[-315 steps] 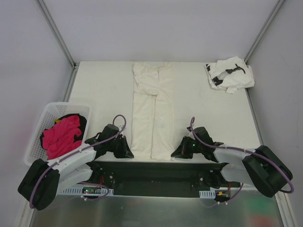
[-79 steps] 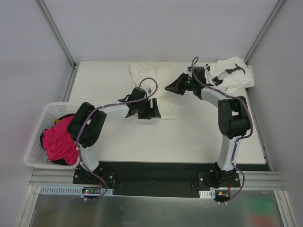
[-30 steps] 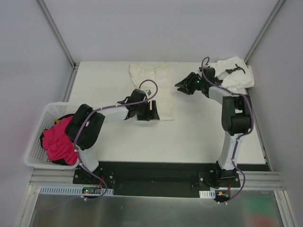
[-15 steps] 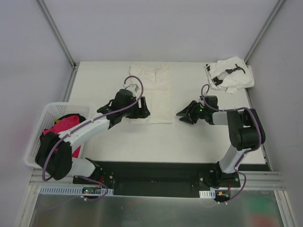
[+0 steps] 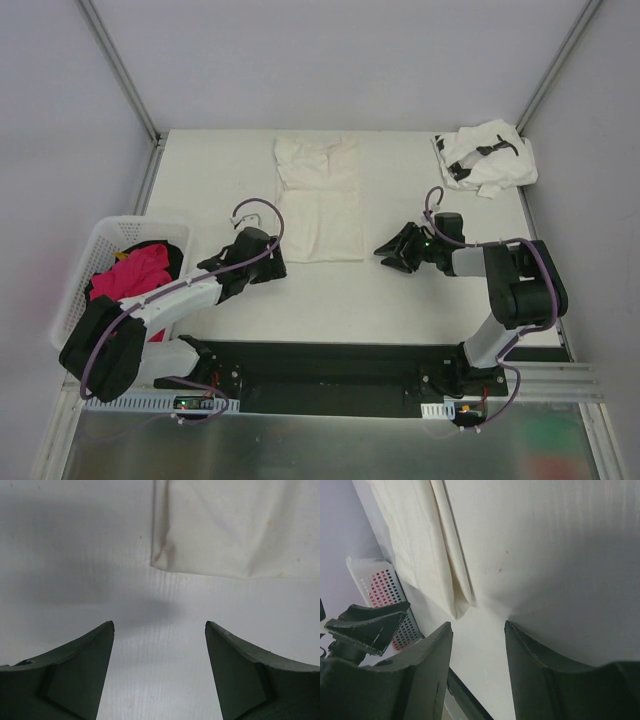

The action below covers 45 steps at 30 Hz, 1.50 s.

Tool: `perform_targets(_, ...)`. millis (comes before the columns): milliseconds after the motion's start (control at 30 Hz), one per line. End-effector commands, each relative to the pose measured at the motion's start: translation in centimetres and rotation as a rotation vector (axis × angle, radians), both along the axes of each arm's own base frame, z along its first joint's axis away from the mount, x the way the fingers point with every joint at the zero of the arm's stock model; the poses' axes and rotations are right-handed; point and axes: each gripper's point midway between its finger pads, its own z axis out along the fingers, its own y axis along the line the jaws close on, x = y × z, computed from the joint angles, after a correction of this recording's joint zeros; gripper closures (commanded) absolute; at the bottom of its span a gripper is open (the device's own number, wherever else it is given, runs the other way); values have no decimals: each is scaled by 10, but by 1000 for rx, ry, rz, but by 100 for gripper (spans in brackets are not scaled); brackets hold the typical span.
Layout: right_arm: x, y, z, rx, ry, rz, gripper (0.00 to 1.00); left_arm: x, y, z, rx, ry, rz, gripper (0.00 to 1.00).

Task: Fold and stack the t-shirts
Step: Fold the folded rectangular tshirt in 1/3 of the way, then grab one side of the 2/3 rectangular tshirt with both arms

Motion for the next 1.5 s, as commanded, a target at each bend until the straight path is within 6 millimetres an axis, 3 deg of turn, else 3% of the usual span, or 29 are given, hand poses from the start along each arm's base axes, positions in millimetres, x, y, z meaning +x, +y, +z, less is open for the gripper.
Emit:
perform_targets(0, 13, 5, 10, 5, -89, 33, 51, 19, 10, -9, 54, -31, 107, 27)
perform_targets(167, 20, 8, 1, 15, -68, 25, 51, 31, 10, -27, 92, -14, 113, 28)
perform_targets(400, 28, 16, -8, 38, -45, 25, 51, 56, 14, -35, 21, -24, 129, 29)
perform_targets(767, 28, 35, -13, 39, -26, 58, 51, 58, 19, -43, -11, -51, 118, 30)
perform_targets(900, 26, 43, -15, 43, -17, 75, 50, 61, 11, -43, -62, -68, 84, 30)
perform_targets(1100, 25, 47, -15, 47, -16, 84, 50, 58, -1, -46, -109, -45, 36, 31)
perform_targets(1233, 22, 47, -17, 42, -11, 85, 50, 41, -14, -52, -189, 32, 1, 33)
perform_targets(1467, 21, 56, -19, 54, -6, 104, 50, 19, -16, -59, -228, 104, -8, 35)
